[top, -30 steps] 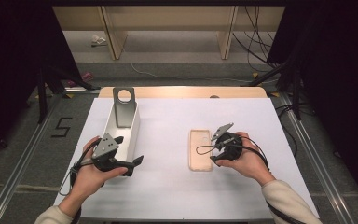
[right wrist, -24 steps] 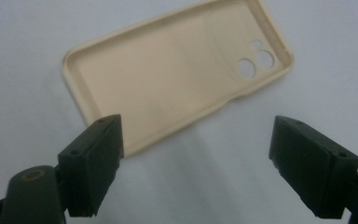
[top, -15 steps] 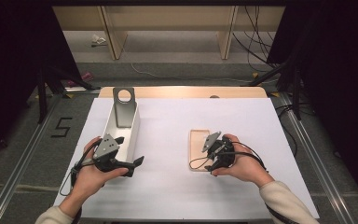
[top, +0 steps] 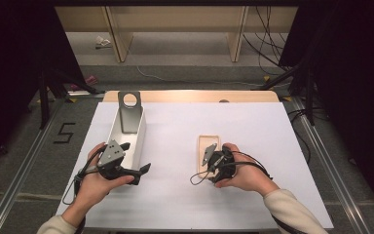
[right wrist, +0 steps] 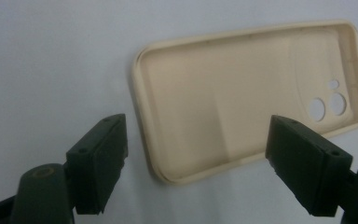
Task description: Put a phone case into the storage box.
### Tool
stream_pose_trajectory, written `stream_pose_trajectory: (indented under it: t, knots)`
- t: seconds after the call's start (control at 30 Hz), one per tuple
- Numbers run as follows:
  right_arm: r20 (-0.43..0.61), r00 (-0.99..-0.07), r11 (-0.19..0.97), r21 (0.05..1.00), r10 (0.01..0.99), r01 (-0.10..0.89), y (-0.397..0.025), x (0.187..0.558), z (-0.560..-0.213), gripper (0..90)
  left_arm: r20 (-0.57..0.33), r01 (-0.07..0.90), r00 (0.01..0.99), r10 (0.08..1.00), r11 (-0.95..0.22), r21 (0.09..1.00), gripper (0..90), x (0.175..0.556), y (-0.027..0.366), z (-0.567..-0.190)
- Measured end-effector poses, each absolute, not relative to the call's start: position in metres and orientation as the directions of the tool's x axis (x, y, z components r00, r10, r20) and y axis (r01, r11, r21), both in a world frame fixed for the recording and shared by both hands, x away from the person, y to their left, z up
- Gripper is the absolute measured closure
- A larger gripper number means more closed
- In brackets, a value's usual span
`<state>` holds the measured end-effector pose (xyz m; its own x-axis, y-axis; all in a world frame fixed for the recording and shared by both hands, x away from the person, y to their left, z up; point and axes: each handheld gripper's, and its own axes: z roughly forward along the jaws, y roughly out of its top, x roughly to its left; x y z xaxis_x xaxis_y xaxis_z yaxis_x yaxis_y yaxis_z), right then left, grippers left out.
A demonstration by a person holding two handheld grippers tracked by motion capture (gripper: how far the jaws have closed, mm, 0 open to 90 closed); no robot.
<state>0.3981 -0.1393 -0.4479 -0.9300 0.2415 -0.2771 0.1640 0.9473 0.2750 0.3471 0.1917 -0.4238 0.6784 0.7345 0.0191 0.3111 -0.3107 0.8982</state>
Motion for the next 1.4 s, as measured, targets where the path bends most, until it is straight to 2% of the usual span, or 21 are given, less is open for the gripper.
stream_pose_trajectory:
  t: [0.4, 0.97, 1.33, 1.4]
  knots:
    - [-0.286, -0.944, 0.975, 0.192, 0.163, 0.111, -0.127, 0.401, -0.452, 25.7, 0.017, 0.311, 0.679, 0.734, -0.309, 0.899, 1.2, 0.347, 0.191, -0.424]
    - [-0.298, -0.949, 0.991, 0.110, 0.107, 0.077, -0.118, 0.402, -0.456, 27.7, 0.013, 0.313, 0.680, 0.733, -0.306, 0.899, 1.2, 0.347, 0.191, -0.424]
    - [-0.307, -0.948, 0.994, 0.091, 0.084, 0.058, -0.115, 0.404, -0.457, 29.2, 0.012, 0.314, 0.681, 0.732, -0.306, 0.899, 1.2, 0.347, 0.191, -0.424]
    - [-0.299, -0.951, 0.994, 0.087, 0.083, 0.059, -0.114, 0.404, -0.457, 32.6, 0.013, 0.313, 0.682, 0.732, -0.307, 0.899, 1.2, 0.347, 0.191, -0.424]
